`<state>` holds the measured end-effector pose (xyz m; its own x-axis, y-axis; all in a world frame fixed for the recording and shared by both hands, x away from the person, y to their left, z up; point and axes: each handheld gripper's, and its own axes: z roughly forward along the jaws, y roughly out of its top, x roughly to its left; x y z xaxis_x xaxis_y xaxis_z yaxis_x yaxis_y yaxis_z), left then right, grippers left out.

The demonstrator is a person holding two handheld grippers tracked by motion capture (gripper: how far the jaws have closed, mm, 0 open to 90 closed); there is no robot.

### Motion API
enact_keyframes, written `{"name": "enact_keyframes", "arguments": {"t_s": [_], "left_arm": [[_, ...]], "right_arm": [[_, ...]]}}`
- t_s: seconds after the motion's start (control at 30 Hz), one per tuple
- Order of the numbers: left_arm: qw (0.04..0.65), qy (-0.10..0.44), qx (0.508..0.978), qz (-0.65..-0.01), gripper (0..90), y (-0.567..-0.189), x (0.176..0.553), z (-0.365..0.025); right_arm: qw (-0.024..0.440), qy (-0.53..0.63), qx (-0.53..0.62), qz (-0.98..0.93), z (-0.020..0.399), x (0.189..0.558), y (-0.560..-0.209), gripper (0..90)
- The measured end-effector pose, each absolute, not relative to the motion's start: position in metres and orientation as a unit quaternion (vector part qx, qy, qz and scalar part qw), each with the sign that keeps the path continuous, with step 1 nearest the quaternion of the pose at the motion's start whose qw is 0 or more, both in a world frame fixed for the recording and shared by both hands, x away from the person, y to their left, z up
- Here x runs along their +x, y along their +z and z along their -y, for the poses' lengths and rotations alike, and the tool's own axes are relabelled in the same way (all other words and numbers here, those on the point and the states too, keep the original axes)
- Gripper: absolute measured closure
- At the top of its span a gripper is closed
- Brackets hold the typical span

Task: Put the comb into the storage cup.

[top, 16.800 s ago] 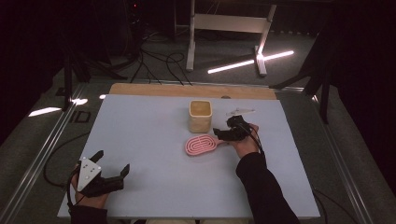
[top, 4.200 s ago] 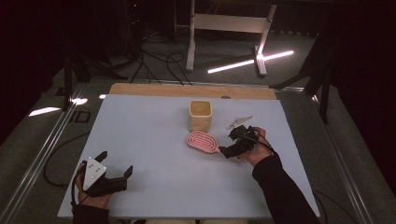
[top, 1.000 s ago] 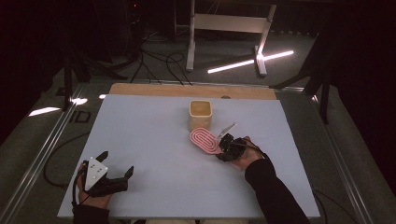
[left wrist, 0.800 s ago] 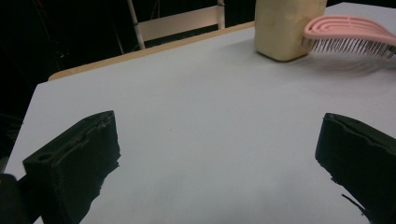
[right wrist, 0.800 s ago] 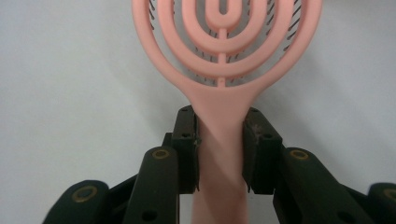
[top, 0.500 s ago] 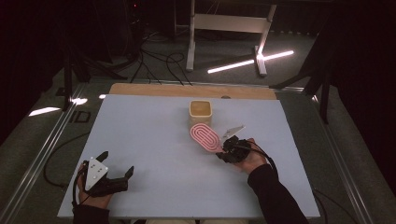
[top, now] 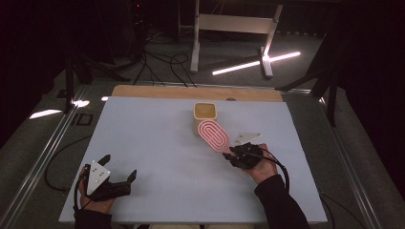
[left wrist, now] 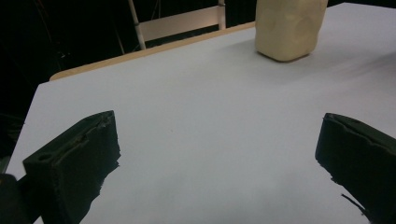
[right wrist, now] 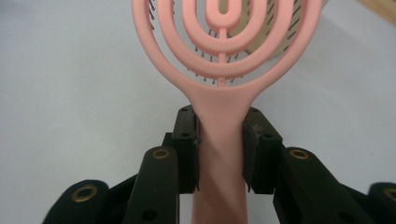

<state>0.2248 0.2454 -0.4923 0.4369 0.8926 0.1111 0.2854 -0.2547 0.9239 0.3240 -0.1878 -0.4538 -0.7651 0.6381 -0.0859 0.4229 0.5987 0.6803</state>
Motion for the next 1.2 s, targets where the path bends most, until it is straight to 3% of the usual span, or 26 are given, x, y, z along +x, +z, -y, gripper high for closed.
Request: {"name": "enact_keyframes", "arguments": {"t_s": [1.2], "left_arm": [[0.447,0.333,0.727,-0.400,0.2,-0.492,0.226,-0.239]], "right_arm": [[0.188,0.440,0.343,-0.809,0.218,0.296,-0.449,69.7]]}}
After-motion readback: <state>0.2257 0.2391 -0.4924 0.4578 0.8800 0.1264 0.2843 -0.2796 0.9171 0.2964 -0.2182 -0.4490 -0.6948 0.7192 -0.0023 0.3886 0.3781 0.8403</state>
